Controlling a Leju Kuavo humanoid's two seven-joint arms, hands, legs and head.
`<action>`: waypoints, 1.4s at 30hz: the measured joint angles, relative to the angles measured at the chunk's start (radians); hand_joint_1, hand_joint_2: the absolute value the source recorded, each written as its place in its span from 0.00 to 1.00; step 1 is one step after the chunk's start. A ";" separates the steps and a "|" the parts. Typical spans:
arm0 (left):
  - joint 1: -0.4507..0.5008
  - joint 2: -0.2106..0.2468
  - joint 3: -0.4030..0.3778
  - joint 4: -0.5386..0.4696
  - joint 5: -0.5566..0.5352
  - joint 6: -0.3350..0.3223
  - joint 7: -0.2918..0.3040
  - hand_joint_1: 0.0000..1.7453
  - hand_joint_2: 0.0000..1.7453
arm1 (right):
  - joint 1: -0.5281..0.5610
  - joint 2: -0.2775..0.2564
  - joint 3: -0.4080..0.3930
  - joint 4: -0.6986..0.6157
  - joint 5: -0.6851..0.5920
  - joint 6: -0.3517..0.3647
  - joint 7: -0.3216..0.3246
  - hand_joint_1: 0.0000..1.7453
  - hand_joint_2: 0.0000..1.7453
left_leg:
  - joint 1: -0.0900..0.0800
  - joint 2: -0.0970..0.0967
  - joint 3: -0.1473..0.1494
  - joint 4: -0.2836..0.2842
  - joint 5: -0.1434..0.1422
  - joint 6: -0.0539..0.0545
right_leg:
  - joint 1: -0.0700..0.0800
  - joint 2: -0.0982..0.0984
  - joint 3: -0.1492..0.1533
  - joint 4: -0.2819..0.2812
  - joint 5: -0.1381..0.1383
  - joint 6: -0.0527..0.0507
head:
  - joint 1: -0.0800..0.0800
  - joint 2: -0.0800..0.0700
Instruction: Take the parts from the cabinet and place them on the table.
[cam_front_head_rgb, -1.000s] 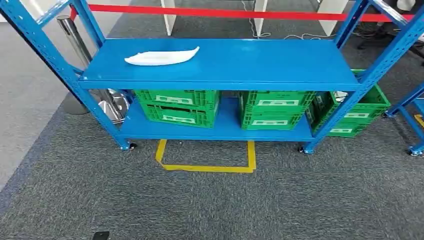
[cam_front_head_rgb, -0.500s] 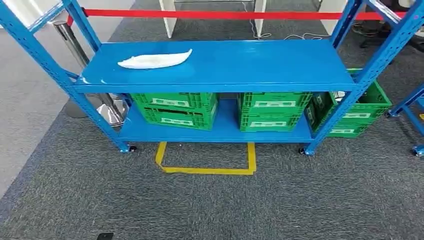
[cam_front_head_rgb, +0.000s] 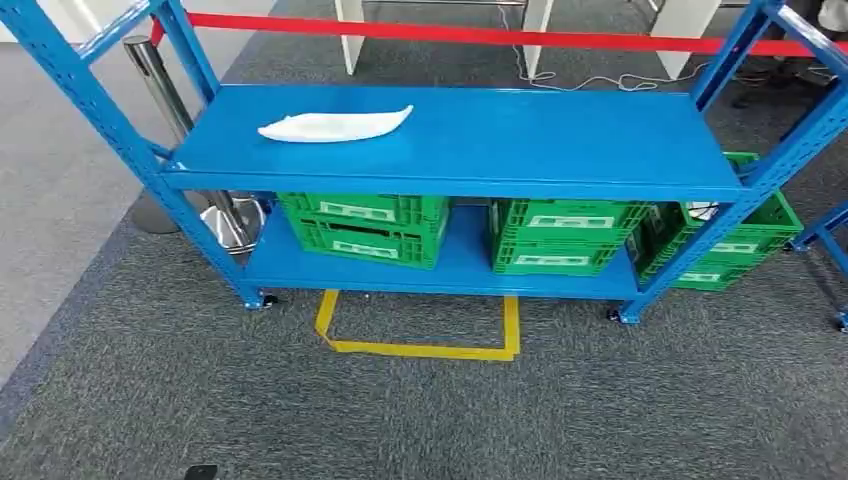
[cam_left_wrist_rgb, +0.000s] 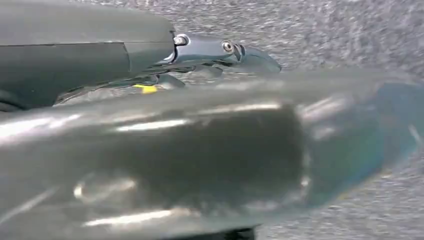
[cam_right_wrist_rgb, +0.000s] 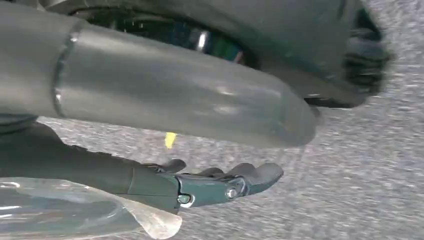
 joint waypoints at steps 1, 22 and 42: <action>0.000 0.000 0.001 0.000 0.002 0.000 0.000 0.00 0.00 | 0.001 0.000 0.000 0.001 0.003 0.002 0.003 0.00 0.00 | -0.002 0.000 0.007 0.002 -0.009 -0.006 | 0.003 0.001 0.001 -0.014 -0.014 -0.003 | -0.002 0.000; 0.006 0.006 0.004 0.000 -0.001 -0.003 -0.017 0.00 0.00 | -0.006 0.000 -0.001 -0.001 0.004 0.006 0.008 0.00 0.00 | -0.001 0.000 -0.127 0.023 0.090 0.001 | 0.003 0.001 0.220 -0.014 -0.144 -0.004 | -0.006 0.000; -0.009 0.003 0.005 0.001 -0.010 0.033 0.005 0.00 0.00 | -0.005 -0.002 -0.002 0.000 0.004 0.006 0.011 0.00 0.00 | 0.013 -0.004 -0.129 0.285 -0.157 -0.054 | 0.006 0.003 0.043 -0.035 -0.026 -0.057 | -0.004 0.000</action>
